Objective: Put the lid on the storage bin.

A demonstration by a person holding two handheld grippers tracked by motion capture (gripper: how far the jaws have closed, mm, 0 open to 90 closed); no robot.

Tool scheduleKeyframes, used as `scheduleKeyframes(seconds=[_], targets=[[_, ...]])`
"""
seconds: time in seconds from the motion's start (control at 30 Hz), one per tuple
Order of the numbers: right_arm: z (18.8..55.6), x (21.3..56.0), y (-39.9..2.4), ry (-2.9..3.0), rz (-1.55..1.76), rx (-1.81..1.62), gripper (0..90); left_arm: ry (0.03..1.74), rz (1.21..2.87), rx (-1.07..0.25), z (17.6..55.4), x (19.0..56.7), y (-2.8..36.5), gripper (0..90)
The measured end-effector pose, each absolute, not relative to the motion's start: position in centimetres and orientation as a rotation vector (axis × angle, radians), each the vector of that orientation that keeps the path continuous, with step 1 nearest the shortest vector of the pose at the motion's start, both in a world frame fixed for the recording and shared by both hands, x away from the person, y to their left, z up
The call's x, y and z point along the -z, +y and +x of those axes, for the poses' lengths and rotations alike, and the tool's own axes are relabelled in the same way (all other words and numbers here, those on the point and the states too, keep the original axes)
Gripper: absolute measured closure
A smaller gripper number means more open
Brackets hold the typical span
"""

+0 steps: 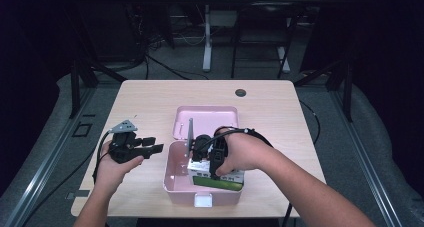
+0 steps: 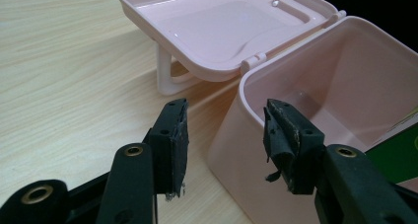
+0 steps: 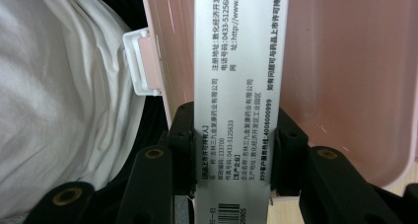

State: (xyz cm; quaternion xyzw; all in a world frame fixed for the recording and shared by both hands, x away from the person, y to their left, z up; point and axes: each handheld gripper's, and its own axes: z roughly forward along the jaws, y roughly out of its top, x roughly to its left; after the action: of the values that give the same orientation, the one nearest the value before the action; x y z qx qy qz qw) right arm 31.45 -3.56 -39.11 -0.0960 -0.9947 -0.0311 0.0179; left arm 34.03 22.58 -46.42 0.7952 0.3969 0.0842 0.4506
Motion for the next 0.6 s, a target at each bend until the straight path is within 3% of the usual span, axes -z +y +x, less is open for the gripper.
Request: scheduleKeyframes(seconds=[0.6], targets=[[31.1,40.9,-3.7,-3.093,-0.184,0.111,61.1,0.959,1.979,-0.181,34.0,46.6,22.0,52.7]])
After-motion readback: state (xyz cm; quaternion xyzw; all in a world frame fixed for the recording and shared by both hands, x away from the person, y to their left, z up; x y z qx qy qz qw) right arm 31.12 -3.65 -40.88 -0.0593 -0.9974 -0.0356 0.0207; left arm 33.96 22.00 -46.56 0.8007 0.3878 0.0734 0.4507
